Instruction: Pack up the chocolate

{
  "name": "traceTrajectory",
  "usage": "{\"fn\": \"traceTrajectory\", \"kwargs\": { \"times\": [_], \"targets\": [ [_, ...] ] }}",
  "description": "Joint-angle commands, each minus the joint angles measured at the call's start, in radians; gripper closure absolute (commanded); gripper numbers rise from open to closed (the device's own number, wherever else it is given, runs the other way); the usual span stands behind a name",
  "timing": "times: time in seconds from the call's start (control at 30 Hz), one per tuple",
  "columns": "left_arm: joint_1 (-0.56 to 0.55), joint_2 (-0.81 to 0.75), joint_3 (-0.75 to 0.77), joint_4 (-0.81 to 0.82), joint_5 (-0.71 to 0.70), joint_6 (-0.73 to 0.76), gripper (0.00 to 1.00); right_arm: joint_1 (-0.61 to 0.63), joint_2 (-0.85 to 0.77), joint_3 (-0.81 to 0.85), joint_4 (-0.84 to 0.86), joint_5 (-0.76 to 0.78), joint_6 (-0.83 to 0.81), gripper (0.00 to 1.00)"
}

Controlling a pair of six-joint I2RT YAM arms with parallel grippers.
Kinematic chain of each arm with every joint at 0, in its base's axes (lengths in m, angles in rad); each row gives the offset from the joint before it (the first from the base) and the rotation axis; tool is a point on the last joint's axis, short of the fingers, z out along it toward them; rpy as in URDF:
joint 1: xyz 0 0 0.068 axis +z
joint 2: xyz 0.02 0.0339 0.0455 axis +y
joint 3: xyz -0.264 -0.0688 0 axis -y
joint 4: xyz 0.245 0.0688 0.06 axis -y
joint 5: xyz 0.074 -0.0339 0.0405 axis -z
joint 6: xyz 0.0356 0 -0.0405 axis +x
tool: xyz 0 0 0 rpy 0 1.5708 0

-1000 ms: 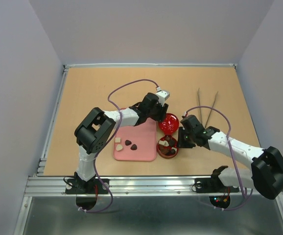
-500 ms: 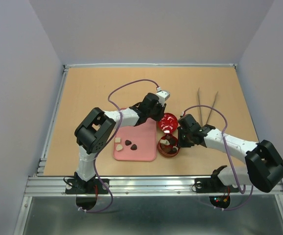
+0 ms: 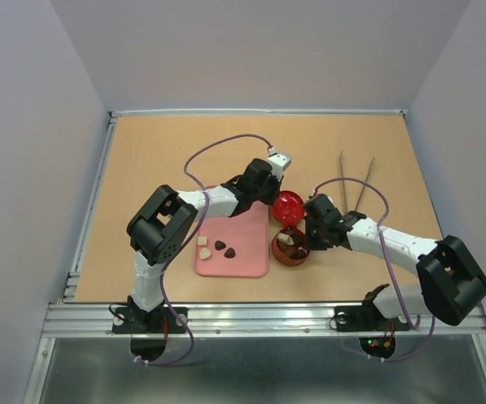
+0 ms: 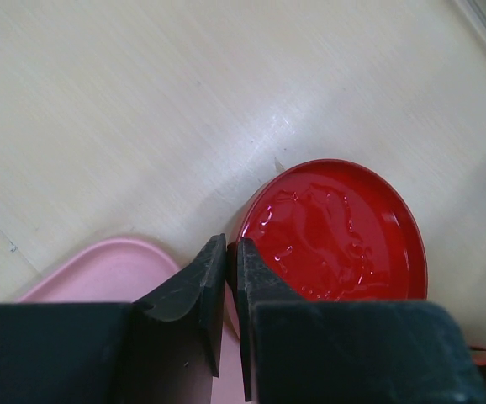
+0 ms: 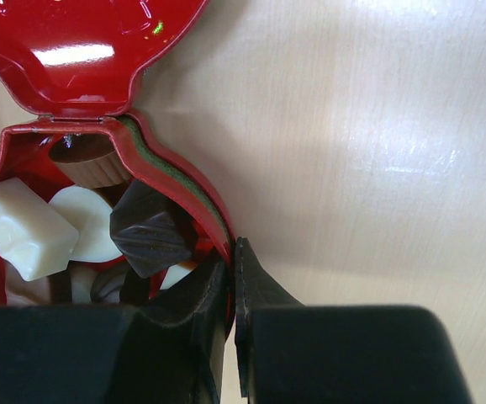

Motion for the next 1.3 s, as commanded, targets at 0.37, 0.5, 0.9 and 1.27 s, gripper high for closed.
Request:
{"fn": "traceTrajectory", "kwargs": {
  "times": [0.37,0.5,0.9,1.27],
  "targets": [
    [-0.003,-0.086,-0.042,0.131,-0.013,0.009,1.0,0.037,0.026,0.144,-0.004,0.181,-0.015,0.96],
    [-0.004,-0.097,-0.056,0.18,-0.027,0.018,1.0,0.04,0.059,0.167,-0.005,0.222,-0.027,0.96],
    [-0.023,-0.175,-0.172,0.365,-0.081,0.038,1.0,0.04,0.164,0.233,-0.001,0.303,-0.019,0.98],
    [-0.044,-0.215,-0.203,0.404,-0.11,0.046,1.0,0.039,0.193,0.267,0.013,0.363,-0.019,1.0]
  ]
}}
